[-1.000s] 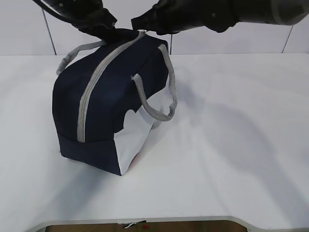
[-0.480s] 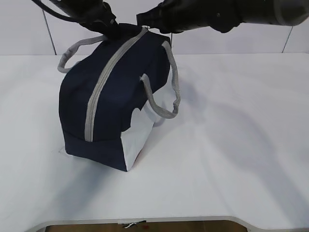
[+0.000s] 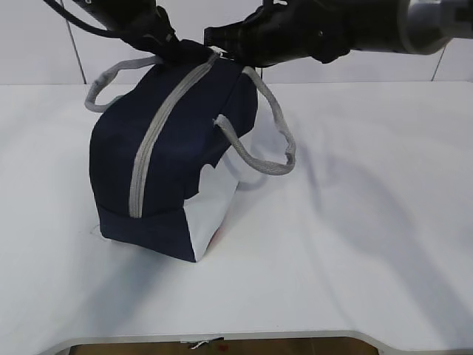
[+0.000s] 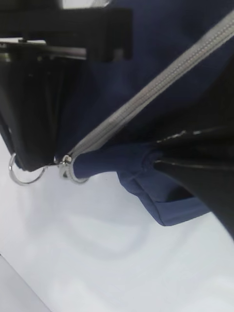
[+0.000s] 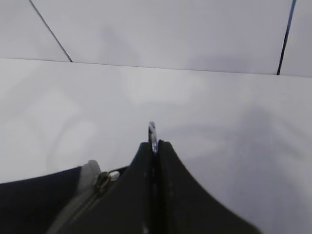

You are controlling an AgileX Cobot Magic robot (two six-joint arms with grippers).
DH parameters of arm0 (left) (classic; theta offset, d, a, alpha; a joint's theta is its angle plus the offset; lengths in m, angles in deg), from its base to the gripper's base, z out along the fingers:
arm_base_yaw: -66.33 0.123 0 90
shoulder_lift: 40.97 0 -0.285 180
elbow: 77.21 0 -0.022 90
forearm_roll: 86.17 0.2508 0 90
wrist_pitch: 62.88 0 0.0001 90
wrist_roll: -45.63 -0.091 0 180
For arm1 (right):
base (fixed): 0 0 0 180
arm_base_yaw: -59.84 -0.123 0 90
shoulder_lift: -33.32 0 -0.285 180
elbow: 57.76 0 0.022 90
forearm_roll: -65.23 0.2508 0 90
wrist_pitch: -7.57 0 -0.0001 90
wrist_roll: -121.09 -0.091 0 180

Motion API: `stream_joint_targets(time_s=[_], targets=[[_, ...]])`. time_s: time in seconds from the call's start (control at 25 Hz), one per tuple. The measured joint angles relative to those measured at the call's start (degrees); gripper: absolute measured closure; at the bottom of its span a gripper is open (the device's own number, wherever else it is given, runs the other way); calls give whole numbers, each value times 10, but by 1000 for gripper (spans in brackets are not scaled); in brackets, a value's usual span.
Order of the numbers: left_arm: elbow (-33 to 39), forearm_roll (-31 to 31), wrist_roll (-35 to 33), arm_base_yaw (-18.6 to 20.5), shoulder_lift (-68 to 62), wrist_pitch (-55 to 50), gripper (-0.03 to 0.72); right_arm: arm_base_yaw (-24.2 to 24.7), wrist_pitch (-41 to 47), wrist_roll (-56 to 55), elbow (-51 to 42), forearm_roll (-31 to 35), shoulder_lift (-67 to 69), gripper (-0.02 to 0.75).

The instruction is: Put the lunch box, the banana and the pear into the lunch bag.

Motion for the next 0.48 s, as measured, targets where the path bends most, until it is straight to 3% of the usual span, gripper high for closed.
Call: stream_joint_targets(time_s=[0.48], targets=[[0, 3, -1, 0, 11, -4, 670, 2, 27, 2, 5, 57, 0, 721]])
